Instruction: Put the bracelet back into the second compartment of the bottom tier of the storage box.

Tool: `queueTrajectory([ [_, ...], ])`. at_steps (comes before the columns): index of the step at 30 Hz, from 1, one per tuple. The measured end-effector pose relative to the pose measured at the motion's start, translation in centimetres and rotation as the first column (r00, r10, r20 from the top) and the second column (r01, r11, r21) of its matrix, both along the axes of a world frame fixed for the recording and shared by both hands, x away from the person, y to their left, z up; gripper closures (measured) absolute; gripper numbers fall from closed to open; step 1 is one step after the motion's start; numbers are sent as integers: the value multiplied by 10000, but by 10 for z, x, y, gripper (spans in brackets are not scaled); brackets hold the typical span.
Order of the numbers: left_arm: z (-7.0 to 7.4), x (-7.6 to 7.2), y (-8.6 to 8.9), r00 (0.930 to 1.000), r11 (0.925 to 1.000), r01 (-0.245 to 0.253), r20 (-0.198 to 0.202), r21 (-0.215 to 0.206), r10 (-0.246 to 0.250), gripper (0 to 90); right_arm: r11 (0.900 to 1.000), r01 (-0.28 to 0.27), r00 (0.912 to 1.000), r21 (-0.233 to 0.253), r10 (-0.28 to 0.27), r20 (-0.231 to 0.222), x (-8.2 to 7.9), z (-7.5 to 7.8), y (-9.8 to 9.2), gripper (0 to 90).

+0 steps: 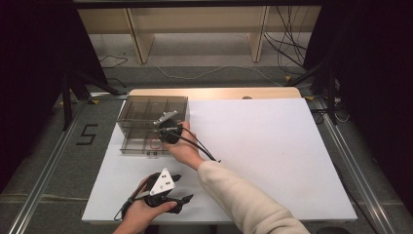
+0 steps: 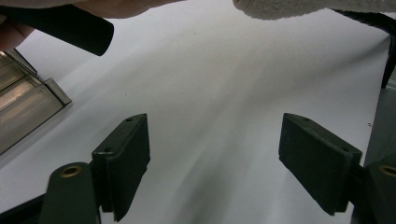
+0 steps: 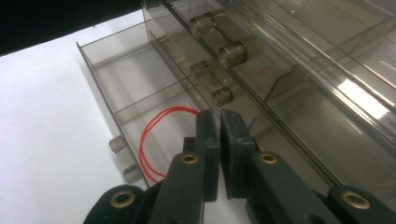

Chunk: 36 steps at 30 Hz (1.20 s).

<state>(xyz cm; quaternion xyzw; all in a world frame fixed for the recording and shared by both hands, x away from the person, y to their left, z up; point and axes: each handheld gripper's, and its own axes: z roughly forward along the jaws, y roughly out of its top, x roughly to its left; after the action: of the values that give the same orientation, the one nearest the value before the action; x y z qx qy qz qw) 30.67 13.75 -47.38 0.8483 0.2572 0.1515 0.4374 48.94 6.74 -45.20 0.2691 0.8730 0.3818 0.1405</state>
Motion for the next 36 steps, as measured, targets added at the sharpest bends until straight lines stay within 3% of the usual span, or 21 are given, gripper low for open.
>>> queueTrajectory([
  [19,0,0,0,10000,10000,0,-33,-46,0,246,10000,-61,9998,-38,60,-194,3,-5,6,833],
  [28,-1,1,0,10000,10000,8,-41,-15,-8,246,9992,-120,9986,374,139,-506,-2,10,-10,784],
  [32,-1,0,-1,10000,10000,42,-23,40,-42,246,9992,-258,9968,-296,235,-767,0,8,-13,900],
  [34,-1,0,-1,10000,10000,50,-18,33,-50,246,9967,-127,9957,-797,53,-924,1,2,-13,900],
  [36,-1,1,-1,10000,10000,5,-33,-41,-5,246,9956,-110,9942,-935,9,-1075,1,-5,-12,900],
])
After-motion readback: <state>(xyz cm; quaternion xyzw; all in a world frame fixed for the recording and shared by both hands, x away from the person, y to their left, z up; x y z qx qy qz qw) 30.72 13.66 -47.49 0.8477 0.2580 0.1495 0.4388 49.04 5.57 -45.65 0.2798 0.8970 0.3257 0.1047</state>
